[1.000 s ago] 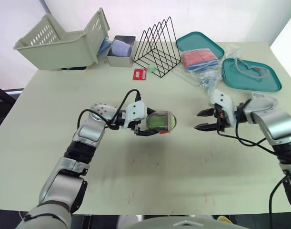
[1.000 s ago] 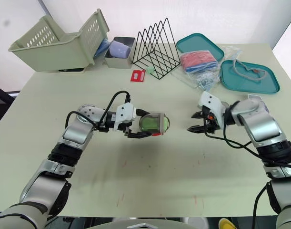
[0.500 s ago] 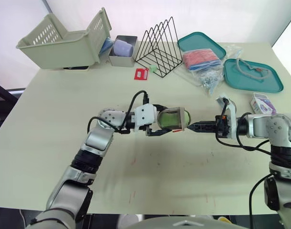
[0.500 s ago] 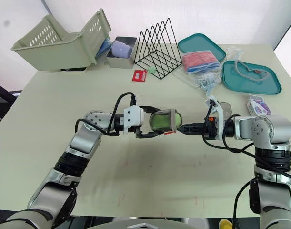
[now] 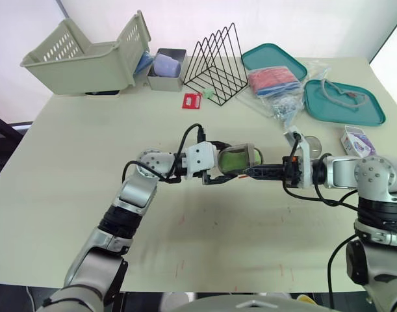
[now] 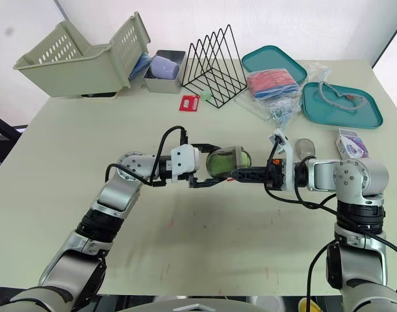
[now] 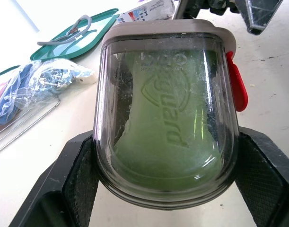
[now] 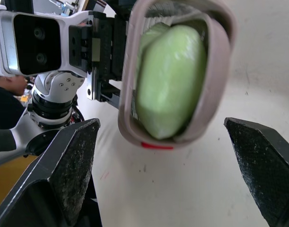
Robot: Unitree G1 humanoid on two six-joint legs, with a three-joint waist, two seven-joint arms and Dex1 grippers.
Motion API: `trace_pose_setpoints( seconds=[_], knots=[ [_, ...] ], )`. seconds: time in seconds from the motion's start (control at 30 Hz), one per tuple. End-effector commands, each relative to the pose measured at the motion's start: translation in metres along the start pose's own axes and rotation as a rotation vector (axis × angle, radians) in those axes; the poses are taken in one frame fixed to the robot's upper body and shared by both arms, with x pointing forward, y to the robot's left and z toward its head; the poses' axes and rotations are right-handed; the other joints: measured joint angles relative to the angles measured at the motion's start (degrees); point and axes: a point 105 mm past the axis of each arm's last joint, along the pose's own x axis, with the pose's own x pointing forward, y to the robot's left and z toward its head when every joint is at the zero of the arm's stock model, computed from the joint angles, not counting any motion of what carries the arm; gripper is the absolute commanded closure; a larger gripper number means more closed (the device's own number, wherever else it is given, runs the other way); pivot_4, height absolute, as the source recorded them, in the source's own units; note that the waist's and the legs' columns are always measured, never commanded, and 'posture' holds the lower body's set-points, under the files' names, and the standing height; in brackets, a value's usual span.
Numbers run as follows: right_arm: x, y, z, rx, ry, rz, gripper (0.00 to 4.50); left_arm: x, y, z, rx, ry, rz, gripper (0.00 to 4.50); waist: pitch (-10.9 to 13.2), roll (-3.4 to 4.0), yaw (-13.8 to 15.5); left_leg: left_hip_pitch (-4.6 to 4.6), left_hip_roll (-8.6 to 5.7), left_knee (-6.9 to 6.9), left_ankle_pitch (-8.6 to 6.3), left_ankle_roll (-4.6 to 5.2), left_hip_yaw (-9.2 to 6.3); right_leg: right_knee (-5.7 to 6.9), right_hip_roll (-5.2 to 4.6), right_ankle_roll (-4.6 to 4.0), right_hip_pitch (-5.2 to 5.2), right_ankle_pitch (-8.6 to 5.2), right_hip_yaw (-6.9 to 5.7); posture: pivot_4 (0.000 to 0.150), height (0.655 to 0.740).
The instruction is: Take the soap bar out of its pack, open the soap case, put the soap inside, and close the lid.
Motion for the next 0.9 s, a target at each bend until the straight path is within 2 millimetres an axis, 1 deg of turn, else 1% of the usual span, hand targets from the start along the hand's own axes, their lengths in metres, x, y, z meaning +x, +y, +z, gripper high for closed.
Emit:
trace_pose_setpoints(
  seconds=[0.03,0.67,0.7,0.77,0.83,0.87,0.9],
  knots=[
    [0.001,0.009,0.009,-0.047,-0.03,0.031,0.07,0.001,0.003,0.021,0.091,-0.056,0.0,1.06,0.0,0.0,0.01,0.0,0.0,0.0,0.0,0.0,0.0,0.0,0.0,0.0,0.0,0.0,0.0,0.15,0.74],
    [0.013,0.003,0.009,-0.036,-0.015,0.015,0.07,0.003,0.0,0.024,0.1,-0.058,-0.019,1.06,0.0,0.0,-0.03,0.0,0.0,-0.01,0.0,0.0,0.0,-0.01,0.0,0.0,0.0,0.0,0.0,0.15,0.74],
    [0.013,0.002,0.01,-0.032,-0.018,0.014,0.3,0.003,0.0,0.024,0.099,-0.058,-0.021,1.06,0.0,0.0,-0.02,0.0,0.0,-0.01,0.0,0.0,0.0,-0.01,0.0,0.0,0.0,0.0,0.0,0.15,0.74],
    [0.014,0.001,0.011,-0.028,-0.026,0.012,0.95,0.003,-0.001,0.024,0.099,-0.059,-0.024,1.06,0.0,0.0,-0.05,0.0,0.0,-0.01,0.0,0.0,0.0,-0.01,0.0,0.0,0.0,0.0,0.0,0.15,0.74],
    [0.015,0.001,0.012,-0.025,-0.031,0.011,1.93,0.004,-0.001,0.024,0.099,-0.058,-0.027,1.06,0.0,0.0,-0.05,0.0,0.0,-0.02,0.0,0.0,0.0,-0.01,0.01,0.0,0.0,0.0,0.0,0.15,0.74],
    [0.016,0.001,0.012,-0.024,-0.032,0.012,2.21,0.004,-0.001,0.024,0.098,-0.058,-0.027,1.06,0.0,0.0,-0.04,0.0,0.0,-0.02,0.0,0.0,-0.01,-0.01,0.01,0.0,0.0,0.0,-0.01,0.15,0.74],
    [0.016,0.001,0.012,-0.023,-0.032,0.013,2.3,0.004,-0.001,0.024,0.099,-0.058,-0.027,1.06,0.0,0.0,-0.05,0.0,0.0,-0.02,0.0,0.0,0.0,-0.01,0.0,0.0,0.0,0.0,0.0,0.15,0.74]
  ],
)
